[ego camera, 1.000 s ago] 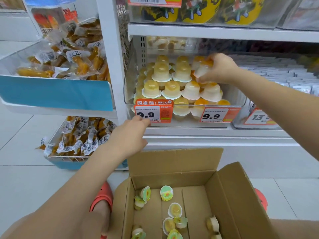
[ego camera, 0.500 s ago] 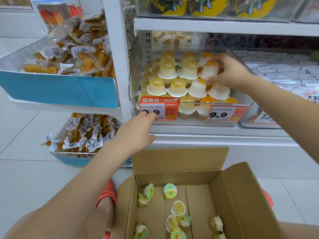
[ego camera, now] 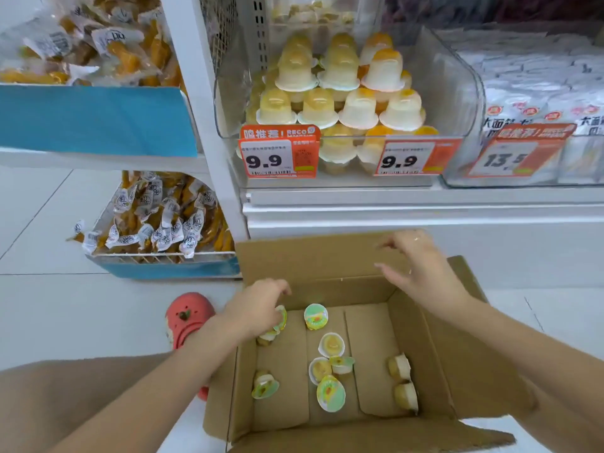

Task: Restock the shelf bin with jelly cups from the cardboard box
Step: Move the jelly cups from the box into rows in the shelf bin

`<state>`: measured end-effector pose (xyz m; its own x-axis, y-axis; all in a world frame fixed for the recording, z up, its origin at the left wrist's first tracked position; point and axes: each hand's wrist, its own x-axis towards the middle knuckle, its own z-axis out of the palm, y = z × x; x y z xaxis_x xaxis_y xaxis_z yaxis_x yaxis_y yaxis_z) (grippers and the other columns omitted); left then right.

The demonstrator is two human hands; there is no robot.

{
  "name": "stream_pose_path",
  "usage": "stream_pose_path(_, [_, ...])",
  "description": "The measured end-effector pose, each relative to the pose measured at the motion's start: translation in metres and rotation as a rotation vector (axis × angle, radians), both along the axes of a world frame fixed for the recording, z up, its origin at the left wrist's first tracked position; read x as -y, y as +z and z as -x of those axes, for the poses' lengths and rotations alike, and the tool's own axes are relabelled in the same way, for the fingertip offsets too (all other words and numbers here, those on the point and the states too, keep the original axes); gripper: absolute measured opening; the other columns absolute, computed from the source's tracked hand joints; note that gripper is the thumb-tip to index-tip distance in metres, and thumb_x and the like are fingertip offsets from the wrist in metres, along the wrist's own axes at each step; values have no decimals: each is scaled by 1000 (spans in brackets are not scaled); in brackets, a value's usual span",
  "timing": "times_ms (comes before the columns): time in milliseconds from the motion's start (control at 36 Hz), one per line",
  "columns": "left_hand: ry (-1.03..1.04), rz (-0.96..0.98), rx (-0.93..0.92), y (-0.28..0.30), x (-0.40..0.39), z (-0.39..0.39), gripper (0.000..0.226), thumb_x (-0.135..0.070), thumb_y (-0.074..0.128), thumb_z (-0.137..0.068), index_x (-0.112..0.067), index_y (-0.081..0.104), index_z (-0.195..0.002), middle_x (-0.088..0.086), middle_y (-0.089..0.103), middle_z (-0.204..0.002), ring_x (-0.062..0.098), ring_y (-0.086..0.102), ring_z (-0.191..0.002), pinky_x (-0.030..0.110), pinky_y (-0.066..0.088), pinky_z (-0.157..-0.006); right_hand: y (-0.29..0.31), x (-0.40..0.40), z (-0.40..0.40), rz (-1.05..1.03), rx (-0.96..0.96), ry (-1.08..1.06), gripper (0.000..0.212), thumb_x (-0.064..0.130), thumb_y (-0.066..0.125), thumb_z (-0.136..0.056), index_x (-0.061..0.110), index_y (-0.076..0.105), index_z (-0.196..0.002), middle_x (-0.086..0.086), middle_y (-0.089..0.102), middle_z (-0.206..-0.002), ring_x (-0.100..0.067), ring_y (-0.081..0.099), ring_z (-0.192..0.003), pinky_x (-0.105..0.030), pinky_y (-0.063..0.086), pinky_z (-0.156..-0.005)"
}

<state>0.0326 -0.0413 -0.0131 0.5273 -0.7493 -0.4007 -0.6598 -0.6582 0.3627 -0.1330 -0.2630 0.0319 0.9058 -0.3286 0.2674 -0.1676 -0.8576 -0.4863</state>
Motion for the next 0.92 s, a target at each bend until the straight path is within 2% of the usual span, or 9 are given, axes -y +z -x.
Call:
stream_pose_path(167, [63,-141,-185,-91,-12,27,40,-9,57,-81,-14,54,-121,7,61,-116,21,58,-107,30,46,-89,-97,-20,20,-178,-716,107,44,19,65,-86,23,47,-126,0,50,-127,-17,37,-125,-31,36,-101])
stream_pose_path(250, [47,-193,-265,-131,-7,41,46,0,49,-84,-13,51,-128,7,56,-125,22,54,-116,34,45,-97,-136,-25,20,-206,-877,81,55,16,65,-86,20,40,-135,-7,42,-138,-22,35,-132,-33,37,-104])
stream_pose_path(333, [32,-234,-297,-161,2,52,49,5,44,-85,-14,48,-130,8,54,-124,25,54,-116,37,45,-97,-174,-30,21,-263,-1000,47,58,16,64,-86,19,37,-138,-7,43,-136,-24,43,-125,-33,41,-98])
stream_pose_path(389, [28,-248,-313,-176,9,58,48,3,44,-87,-16,47,-131,8,55,-125,26,55,-114,37,47,-94,-195,-37,21,-363,-1034,-15,54,17,63,-86,19,40,-135,-4,44,-134,-23,45,-123,-29,38,-89])
stream_pose_path(472, [14,-212,-333,-195,22,67,42,-9,51,-88,-20,48,-128,10,53,-128,30,54,-115,40,47,-93,-221,-48,22,-567,-1006,-127,62,26,76,-76,17,43,-128,-3,53,-127,-20,49,-119,-25,40,-88])
stream_pose_path(583, [-81,-238,-319,-221,33,78,59,-4,51,-86,-29,38,-137,6,39,-136,33,53,-115,42,49,-90,-247,-63,23,-754,-999,-275,69,29,84,-68,15,43,-121,-5,59,-110,-22,58,-105,-33,47,-87])
stream_pose_path(778, [-237,-242,-167,-245,41,79,58,3,47,-87,-17,35,-140,5,32,-146,29,33,-129,39,39,-103,-267,-79,11,-862,-844,-525,48,21,78,-73,13,52,-113,-5,64,-106,-21,61,-100,-23,41,-71])
stream_pose_path(861, [-139,-181,-224,-242,34,76,51,-8,55,-87,-16,42,-135,4,41,-139,26,40,-125,34,40,-101,-265,-80,12,-910,-788,-579,46,19,78,-72,14,50,-108,-2,62,-99,-17,58,-88,-20,41,-65])
stream_pose_path(917, [24,-99,-301,-231,30,70,45,-16,65,-81,-17,52,-124,3,50,-127,23,51,-115,29,43,-91,-258,-79,14,-903,-737,-549,43,18,75,-74,15,44,-102,1,60,-94,-12,55,-78,-15,36,-53])
